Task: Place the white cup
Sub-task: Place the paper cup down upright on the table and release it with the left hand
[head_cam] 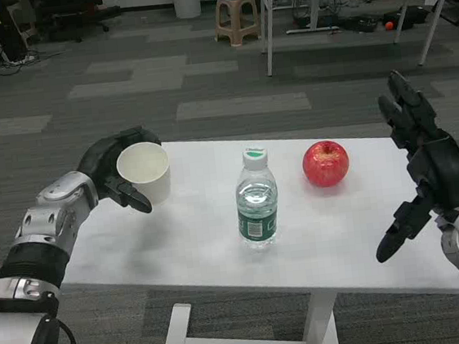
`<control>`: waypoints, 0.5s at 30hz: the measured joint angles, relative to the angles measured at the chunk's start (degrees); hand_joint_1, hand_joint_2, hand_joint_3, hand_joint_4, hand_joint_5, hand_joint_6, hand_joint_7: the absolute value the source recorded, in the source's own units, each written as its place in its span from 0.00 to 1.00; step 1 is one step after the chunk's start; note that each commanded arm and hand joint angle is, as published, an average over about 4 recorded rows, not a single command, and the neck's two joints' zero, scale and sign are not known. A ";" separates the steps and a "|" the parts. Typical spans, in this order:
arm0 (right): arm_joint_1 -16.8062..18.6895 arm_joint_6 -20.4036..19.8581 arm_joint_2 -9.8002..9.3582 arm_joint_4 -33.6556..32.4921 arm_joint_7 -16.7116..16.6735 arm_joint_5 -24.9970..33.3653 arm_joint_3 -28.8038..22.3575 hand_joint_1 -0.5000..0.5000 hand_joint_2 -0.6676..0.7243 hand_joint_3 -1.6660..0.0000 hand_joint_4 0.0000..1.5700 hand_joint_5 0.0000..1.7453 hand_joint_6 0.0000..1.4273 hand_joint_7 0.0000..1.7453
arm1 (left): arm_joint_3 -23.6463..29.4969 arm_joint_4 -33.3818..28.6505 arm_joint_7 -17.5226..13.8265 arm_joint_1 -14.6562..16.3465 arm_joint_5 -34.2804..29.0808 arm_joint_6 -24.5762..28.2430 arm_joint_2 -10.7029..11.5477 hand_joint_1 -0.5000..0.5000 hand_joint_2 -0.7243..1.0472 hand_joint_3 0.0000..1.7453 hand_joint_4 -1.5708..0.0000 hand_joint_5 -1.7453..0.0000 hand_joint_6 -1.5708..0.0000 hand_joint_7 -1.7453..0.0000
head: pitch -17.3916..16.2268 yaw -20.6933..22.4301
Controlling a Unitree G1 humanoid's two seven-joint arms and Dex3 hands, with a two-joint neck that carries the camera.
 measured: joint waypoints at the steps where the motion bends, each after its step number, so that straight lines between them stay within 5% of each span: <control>1: -0.01 0.00 0.00 0.00 0.00 0.01 0.14 0.04 1.00 1.00 0.00 0.00 0.00 0.00 | -0.66 0.36 0.02 0.00 -0.50 -0.27 0.12 0.67 0.60 0.00 0.69 0.00 0.20 0.08 | -0.13 0.00; 15: -0.03 0.00 -0.01 -0.03 0.02 0.04 0.78 0.04 1.00 1.00 0.00 0.00 0.00 0.00 | -3.24 1.76 -0.07 0.66 -1.83 -0.99 -0.02 0.67 0.60 0.01 0.69 0.00 0.20 0.08 | -0.49 0.29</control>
